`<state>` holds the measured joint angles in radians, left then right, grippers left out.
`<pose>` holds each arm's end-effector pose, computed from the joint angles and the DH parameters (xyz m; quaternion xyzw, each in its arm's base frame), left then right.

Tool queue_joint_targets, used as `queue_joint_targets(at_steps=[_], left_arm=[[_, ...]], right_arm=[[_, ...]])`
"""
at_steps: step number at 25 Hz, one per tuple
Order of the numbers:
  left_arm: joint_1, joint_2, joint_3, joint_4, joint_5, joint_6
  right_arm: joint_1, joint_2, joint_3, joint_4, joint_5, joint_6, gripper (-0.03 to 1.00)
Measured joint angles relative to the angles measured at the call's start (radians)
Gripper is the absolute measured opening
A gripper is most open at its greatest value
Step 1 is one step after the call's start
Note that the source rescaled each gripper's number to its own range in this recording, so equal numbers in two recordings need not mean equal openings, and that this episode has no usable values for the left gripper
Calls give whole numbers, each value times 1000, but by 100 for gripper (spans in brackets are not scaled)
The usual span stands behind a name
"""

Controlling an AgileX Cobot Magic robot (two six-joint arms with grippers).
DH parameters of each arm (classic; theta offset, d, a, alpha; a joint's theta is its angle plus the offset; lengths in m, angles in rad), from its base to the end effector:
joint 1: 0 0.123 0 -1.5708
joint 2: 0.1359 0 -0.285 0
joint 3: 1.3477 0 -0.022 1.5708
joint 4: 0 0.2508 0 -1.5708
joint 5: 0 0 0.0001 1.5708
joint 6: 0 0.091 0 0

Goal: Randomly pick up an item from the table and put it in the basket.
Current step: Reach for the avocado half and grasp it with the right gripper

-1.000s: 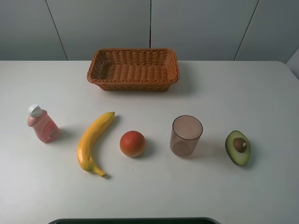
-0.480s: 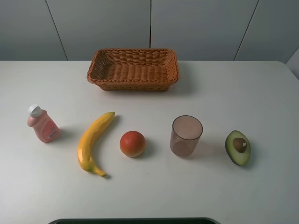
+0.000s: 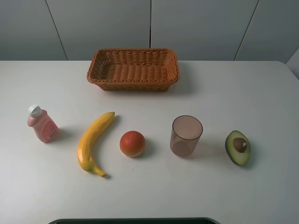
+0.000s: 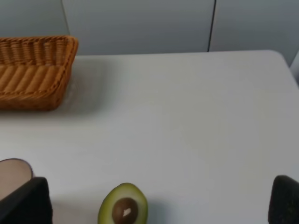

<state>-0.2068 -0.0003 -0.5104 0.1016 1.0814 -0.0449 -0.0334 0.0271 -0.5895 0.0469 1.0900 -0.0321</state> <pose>-0.0054 0.0095 0.2788 0.0664 0.8521 -0.0145 0.5189 -0.0125 0.0042 0.2997 -0.0014 0.8443 0.0058 0.5359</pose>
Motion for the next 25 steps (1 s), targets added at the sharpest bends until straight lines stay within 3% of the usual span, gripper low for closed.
queue_joint_targets(at_steps=[11, 20, 25], left_arm=[[0, 0, 0, 0, 0, 0], [0, 0, 0, 0, 0, 0], [0, 0, 0, 0, 0, 0]], right_arm=[[2, 682, -372, -55, 41, -81, 100], [2, 1165, -372, -24, -3, -85, 100], [2, 1295, -267, 30, -124, -85, 100]])
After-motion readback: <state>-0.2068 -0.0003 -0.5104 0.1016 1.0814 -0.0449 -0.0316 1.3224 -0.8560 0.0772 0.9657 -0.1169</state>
